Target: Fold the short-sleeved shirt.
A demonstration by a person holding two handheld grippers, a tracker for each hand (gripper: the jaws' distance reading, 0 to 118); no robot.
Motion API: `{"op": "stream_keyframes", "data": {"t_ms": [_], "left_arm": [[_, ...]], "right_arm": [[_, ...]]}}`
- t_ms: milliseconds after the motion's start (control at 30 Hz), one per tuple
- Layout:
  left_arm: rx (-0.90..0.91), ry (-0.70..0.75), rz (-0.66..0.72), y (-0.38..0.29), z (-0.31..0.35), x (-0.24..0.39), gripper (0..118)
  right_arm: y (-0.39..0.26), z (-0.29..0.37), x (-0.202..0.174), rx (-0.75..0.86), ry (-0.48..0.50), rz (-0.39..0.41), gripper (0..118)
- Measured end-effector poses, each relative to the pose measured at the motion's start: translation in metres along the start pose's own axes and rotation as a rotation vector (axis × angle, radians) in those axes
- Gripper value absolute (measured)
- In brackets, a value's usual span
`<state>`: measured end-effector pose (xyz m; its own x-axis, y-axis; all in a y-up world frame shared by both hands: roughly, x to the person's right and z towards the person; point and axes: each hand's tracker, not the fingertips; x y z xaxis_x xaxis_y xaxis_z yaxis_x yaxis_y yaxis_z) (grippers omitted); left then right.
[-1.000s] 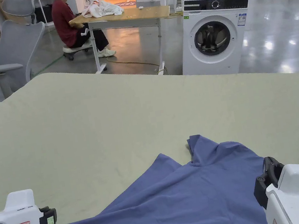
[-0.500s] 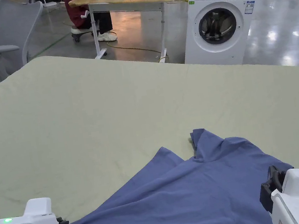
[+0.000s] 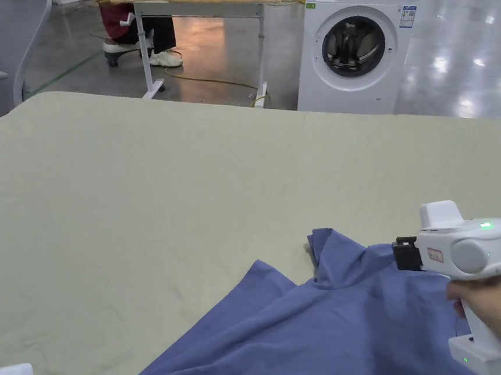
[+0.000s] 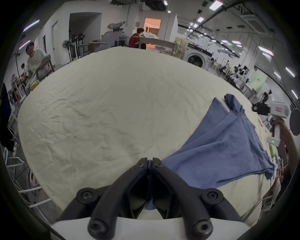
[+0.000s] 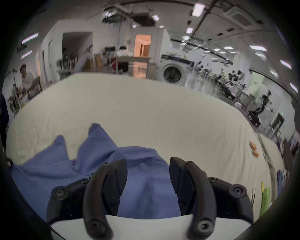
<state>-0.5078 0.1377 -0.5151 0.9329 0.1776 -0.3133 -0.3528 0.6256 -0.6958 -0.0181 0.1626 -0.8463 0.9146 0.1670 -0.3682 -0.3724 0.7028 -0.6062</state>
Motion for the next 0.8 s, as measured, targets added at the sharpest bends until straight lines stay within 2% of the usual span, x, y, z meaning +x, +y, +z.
{"op": "stream_keyframes", "data": {"t_ms": [67, 133, 267, 367, 400, 433, 467, 500, 600, 633, 700, 800], "left_arm": [[0.015, -0.006, -0.005, -0.001, 0.01, 0.007, 0], [0.027, -0.018, 0.009, -0.001, 0.014, 0.006, 0], [0.034, -0.014, 0.017, -0.001, 0.015, 0.012, 0], [0.037, -0.013, 0.016, -0.001, 0.017, 0.015, 0], [0.037, -0.009, 0.019, -0.002, 0.017, 0.015, 0], [0.041, -0.01, 0.023, -0.001, 0.015, 0.011, 0], [0.044, -0.009, 0.026, -0.002, 0.014, 0.009, 0], [0.043, -0.008, 0.028, -0.002, 0.014, 0.009, 0], [0.059, -0.004, 0.028, -0.002, 0.016, 0.011, 0], [0.068, -0.006, 0.03, -0.001, 0.018, 0.012, 0], [0.095, -0.006, 0.019, 0.002, 0.021, 0.012, 0], [0.136, -0.017, -0.002, 0.01, 0.03, 0.017, 0]], "right_arm": [[0.007, -0.028, 0.002, -0.064, 0.039, 0.053, 65], [0.007, -0.054, 0.006, -0.119, 0.057, 0.043, 71], [0.005, -0.09, 0.01, -0.193, 0.084, 0.033, 70], [0.006, -0.092, 0.013, -0.197, 0.09, 0.008, 68], [0.007, -0.091, 0.014, -0.189, 0.112, -0.003, 60], [0.007, -0.088, 0.015, -0.174, 0.133, -0.007, 38], [0.007, -0.086, 0.015, -0.158, 0.134, -0.001, 11], [0.005, -0.083, 0.012, -0.149, 0.127, 0.005, 4], [0.004, -0.068, 0.015, -0.106, 0.089, 0.02, 4], [0.004, -0.048, 0.006, -0.076, 0.07, 0.005, 4], [0.006, -0.026, 0.01, -0.023, 0.056, -0.044, 4], [0.013, 0.021, 0.008, 0.07, 0.005, -0.038, 4]]}}
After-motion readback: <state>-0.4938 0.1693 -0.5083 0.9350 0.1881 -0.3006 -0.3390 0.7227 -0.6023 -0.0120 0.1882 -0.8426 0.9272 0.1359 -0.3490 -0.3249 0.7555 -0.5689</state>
